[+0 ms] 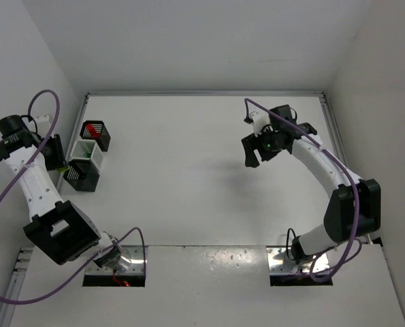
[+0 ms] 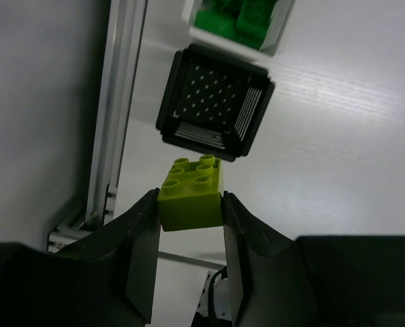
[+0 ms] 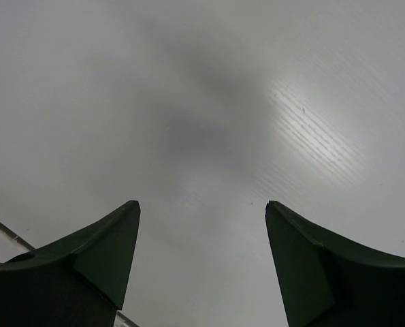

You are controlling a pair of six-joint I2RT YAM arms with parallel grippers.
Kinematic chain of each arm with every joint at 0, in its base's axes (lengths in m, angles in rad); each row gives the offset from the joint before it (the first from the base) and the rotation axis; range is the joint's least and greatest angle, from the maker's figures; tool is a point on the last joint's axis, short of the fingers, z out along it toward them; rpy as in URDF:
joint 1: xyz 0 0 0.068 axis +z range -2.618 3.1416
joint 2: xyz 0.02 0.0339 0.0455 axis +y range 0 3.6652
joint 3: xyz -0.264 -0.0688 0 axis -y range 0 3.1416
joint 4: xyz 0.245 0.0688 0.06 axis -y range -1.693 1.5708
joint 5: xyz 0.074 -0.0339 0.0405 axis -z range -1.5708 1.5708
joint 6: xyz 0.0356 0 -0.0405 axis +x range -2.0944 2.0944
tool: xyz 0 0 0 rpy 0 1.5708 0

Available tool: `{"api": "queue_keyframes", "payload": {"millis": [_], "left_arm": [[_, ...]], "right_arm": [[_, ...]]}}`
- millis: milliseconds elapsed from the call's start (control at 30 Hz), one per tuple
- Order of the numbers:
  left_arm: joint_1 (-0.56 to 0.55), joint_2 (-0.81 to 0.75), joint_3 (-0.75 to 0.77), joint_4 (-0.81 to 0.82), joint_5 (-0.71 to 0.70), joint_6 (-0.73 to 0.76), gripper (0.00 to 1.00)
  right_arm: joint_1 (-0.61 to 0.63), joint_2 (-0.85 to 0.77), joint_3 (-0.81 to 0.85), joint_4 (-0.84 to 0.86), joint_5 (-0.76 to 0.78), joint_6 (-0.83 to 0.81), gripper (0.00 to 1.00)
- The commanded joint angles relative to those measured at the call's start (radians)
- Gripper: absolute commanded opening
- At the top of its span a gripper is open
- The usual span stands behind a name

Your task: Sort the legos into containers by color

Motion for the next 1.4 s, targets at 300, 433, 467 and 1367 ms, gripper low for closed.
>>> {"api": "queue_keyframes", "payload": {"millis": [300, 433, 467, 1367], "left_arm": [[0.042, 0.020, -0.105, 0.072, -0.014, 0.090, 0.01], [0.013, 0.064, -0.114, 0.115, -0.004, 0.070, 0.03], [0.013, 0.074, -0.114, 0.124, -0.004, 0.070, 0.03], [-0.108, 0.146, -0.052, 0.230, -0.050, 0.013, 0.64]], "right_arm": [[-0.075, 0.070, 0.090, -0.070, -0.106, 0.034, 0.75], [-0.095, 0.079, 0.090, -0.080, -0.096, 0.034, 0.75], [-0.095, 0.079, 0.090, -0.080, -0.096, 0.025, 0.75], [-0.346, 0.200, 0.243, -0.038, 0.032, 0.090, 0.74]]}}
